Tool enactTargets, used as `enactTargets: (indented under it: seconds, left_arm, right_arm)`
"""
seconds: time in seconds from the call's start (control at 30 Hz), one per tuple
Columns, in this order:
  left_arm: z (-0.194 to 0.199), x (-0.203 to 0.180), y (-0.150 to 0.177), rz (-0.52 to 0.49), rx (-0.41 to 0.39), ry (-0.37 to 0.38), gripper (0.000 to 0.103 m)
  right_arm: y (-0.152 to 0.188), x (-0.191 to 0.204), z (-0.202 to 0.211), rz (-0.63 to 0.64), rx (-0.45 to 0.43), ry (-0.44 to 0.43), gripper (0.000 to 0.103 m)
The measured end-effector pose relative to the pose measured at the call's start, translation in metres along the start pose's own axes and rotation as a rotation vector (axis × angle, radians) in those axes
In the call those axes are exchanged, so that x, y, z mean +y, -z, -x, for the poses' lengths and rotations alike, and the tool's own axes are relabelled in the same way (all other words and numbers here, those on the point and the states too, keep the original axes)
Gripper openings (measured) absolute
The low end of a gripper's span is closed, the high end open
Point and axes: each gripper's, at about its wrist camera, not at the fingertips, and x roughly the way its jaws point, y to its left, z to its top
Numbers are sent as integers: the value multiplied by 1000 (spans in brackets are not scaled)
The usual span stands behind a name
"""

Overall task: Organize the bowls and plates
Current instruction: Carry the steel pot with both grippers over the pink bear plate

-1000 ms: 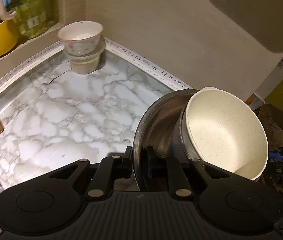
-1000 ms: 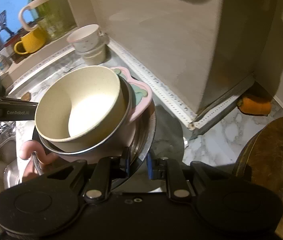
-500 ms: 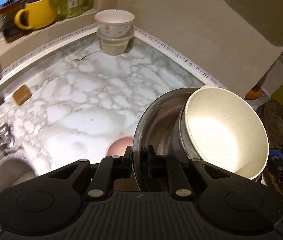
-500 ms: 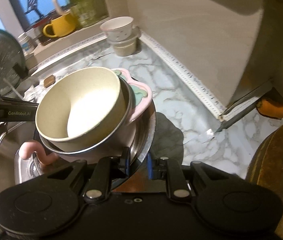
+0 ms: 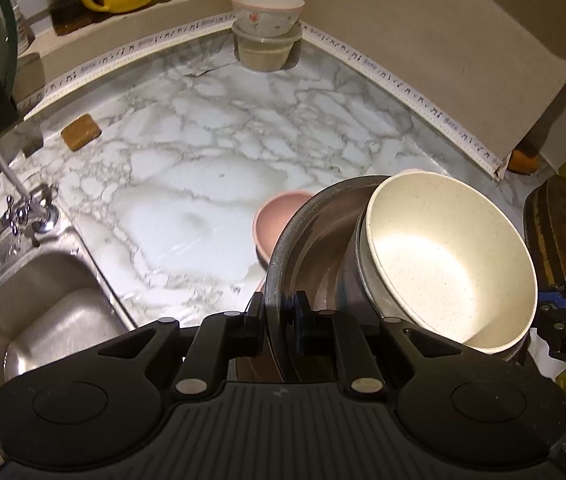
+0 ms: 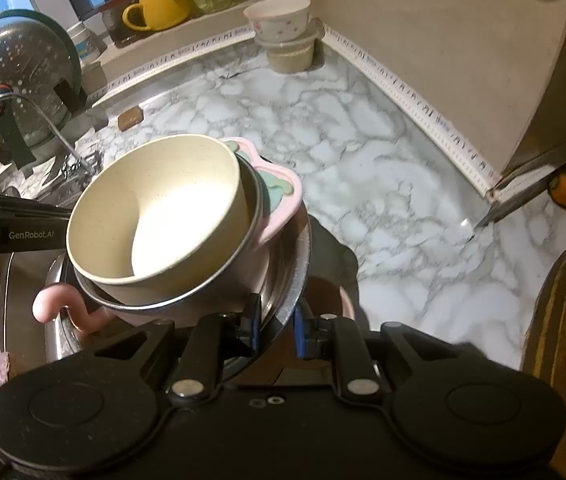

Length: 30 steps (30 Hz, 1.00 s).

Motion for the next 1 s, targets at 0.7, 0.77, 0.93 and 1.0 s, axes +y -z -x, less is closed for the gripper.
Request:
enactTargets:
  seconds: [0.7, 0.77, 0.93, 1.0]
  left_arm:
    - [-20, 3, 24, 8, 20, -20, 12]
    - [-23, 2, 23, 6, 24, -22, 13]
    - [-27, 6, 22, 21, 43, -17, 13]
    - [-27, 6, 22, 22, 44, -17, 13]
  right_arm:
    - [24, 9, -27, 21, 72, -5, 18]
    - [22, 8, -28, 19, 71, -5, 18]
    - [16, 7, -33, 34, 87, -1, 18]
    - [16, 9, -32, 53, 92, -3, 18]
